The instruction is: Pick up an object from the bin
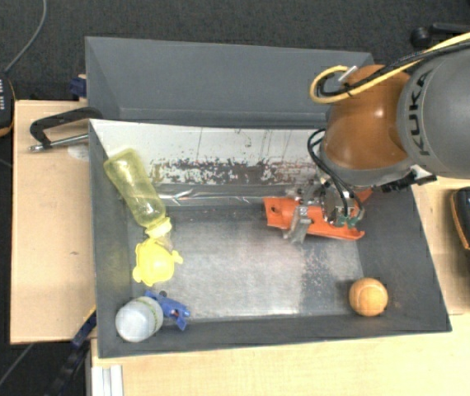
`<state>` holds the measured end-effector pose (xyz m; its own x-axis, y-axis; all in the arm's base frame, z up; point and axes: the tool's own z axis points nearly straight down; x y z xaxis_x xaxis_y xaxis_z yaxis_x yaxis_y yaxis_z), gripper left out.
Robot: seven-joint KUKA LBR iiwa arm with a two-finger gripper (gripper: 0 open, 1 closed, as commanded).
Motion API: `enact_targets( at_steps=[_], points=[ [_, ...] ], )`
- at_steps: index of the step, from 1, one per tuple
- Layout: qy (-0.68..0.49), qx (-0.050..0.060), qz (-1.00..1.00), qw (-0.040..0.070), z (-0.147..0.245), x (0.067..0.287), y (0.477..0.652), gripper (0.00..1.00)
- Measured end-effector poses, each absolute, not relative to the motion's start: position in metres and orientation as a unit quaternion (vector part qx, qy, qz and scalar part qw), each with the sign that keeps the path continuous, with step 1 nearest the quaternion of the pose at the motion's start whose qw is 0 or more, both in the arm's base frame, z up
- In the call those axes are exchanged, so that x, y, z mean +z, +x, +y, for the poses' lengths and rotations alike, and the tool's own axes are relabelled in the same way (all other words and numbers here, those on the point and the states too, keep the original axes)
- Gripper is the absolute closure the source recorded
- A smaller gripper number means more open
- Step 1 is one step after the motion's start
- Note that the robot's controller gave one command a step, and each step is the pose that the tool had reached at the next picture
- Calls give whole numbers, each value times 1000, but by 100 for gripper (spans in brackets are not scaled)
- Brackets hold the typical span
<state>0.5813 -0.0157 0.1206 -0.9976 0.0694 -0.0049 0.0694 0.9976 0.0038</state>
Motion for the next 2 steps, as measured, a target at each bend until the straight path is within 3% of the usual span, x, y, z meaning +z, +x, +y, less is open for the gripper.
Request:
enact_targets(
  at_steps=[1, 2],
  points=[
    [31, 2, 1000, 7, -8, 163, 555, 100],
    [40, 2, 999, 5, -11, 206, 559, 100]
  ],
)
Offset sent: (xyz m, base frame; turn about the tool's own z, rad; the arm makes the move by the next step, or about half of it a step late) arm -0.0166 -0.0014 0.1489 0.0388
